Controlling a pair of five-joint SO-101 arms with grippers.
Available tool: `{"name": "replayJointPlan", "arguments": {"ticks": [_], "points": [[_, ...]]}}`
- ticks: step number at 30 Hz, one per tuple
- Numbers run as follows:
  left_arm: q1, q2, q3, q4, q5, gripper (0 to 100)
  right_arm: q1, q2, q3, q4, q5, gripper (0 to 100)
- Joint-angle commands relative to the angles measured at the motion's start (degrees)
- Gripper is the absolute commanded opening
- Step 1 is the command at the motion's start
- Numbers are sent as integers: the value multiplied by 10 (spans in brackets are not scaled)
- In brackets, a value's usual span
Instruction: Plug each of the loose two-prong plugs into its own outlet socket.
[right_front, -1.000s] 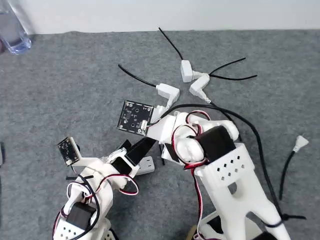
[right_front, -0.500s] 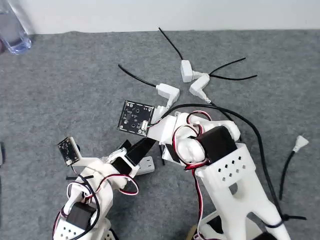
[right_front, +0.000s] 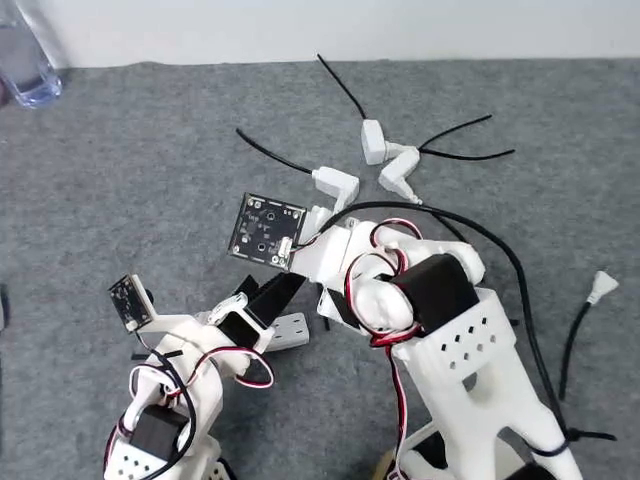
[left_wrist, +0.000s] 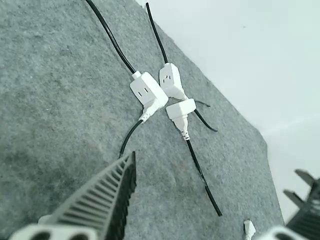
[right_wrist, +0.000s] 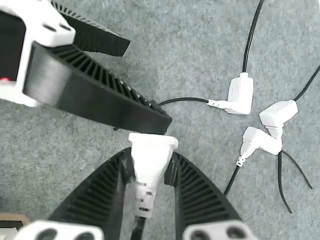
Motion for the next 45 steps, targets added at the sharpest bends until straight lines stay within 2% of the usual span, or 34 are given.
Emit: {"name": "replayJointPlan", "arguments": {"ticks": [1,31,42,45], "points": [[1,-6,-1,-2,-1,483,-24,-17,-43,2,-8,9],[1,-6,-1,-1,0,483,-36,-13,-98,26,-22,9],[0,-6,-1,-1,0,483,-30,-10,-46,22,-1,9],[0,-6,-1,-1,0,483,-2,-12,-20,13,1,9]]}}
